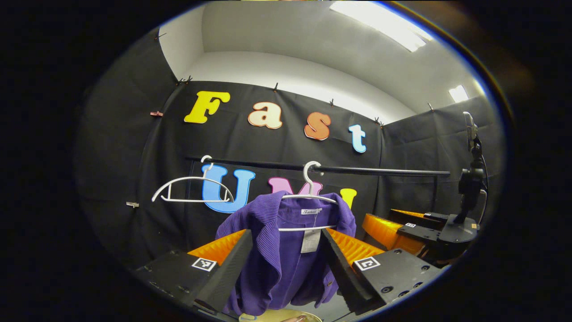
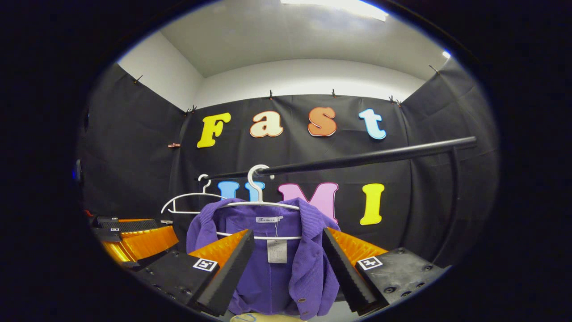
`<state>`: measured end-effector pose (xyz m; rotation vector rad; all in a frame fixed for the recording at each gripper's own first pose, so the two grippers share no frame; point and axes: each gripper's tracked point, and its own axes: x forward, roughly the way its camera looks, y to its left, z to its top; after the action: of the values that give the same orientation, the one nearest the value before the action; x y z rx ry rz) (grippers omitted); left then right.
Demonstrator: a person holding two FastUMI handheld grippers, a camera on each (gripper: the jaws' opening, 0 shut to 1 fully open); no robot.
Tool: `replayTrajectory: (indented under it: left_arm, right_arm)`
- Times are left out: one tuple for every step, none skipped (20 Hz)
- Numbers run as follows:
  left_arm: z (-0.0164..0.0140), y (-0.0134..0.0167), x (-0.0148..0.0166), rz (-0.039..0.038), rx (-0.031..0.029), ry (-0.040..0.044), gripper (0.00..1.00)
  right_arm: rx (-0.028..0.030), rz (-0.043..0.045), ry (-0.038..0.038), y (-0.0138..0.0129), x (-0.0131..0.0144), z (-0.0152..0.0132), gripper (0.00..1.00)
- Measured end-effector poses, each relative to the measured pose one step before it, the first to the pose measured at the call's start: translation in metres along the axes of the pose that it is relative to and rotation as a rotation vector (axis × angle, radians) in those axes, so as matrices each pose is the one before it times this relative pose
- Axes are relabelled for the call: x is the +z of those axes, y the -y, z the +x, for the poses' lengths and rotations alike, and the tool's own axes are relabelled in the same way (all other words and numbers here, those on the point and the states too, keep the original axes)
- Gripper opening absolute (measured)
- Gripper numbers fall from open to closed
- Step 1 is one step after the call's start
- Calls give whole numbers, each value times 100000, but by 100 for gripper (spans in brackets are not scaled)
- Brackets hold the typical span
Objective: Grasp the clothes on the hanger with both hands and then place them into the laundry hamper below.
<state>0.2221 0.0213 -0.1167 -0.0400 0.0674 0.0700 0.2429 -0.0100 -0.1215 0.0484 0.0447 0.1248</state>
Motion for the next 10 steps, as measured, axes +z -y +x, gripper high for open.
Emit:
replayTrajectory:
  left_arm:
    - [880,-366,-758,248,2195,-779,95]
    - [941,-459,-574,649,2488,-439,96]
    - [925,-464,-564,703,2399,-227,96]
    - [816,-209,-503,604,1962,-660,96]
    - [770,-135,-585,530,1678,-622,96]
    - [746,-147,-487,378,1605,-1080,96]
    - [667,-207,-606,125,1371,-977,96]
    - [622,-101,-471,-121,1106,-663,96]
    - [557,-5,-323,-145,1216,-148,96]
    - [614,-118,-265,-177,1401,91,96]
  right_arm:
    - [585,1154,-1340,389,-1039,1125,97]
    - [475,1188,-1204,339,-927,1124,97]
    - [337,1181,-777,407,-736,1039,97]
    - [298,1228,-898,497,-749,1120,97]
    - [338,734,-894,226,-632,826,98]
    - [264,447,-739,300,-656,896,97]
    - [-419,209,-1059,513,-621,816,98]
    - [-38,614,-702,391,-585,586,98]
    - [-141,833,-774,364,-486,533,98]
    - [-334,728,-808,485,-594,597,98]
